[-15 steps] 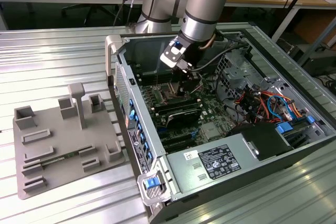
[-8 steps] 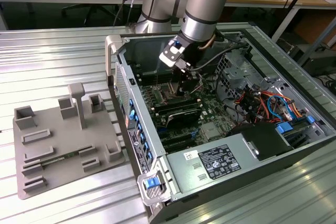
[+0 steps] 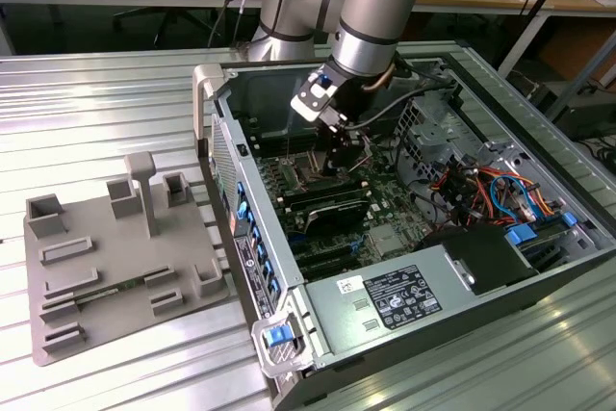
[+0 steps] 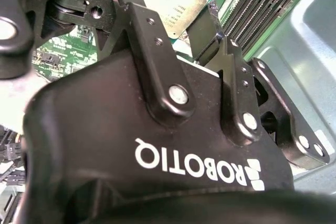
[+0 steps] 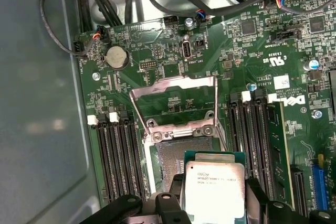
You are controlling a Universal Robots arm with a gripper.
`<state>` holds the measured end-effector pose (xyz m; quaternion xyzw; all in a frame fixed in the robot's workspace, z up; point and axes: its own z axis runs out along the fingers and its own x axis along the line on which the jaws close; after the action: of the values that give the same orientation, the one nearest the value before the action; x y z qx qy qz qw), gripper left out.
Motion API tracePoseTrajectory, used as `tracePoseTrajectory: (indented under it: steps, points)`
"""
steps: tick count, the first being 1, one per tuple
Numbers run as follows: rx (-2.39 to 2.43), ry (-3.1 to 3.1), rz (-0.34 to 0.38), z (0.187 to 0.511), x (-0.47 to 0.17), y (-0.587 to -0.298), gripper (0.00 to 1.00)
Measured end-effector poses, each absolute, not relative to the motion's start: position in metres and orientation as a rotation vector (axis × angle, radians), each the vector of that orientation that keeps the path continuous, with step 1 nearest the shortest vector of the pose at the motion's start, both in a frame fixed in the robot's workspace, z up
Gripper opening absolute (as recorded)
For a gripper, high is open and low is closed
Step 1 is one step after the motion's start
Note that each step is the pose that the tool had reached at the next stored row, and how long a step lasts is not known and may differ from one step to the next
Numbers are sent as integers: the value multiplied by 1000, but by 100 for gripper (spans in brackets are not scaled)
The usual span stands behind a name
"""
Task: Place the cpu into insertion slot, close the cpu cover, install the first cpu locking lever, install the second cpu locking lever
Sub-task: 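Place the cpu into insertion slot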
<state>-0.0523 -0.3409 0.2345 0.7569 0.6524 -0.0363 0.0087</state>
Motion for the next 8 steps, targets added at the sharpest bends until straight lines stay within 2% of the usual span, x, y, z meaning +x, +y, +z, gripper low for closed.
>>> tracePoseTrajectory:
  steps: [8]
  points:
    - [2408, 1990, -114, 234, -52, -341, 55]
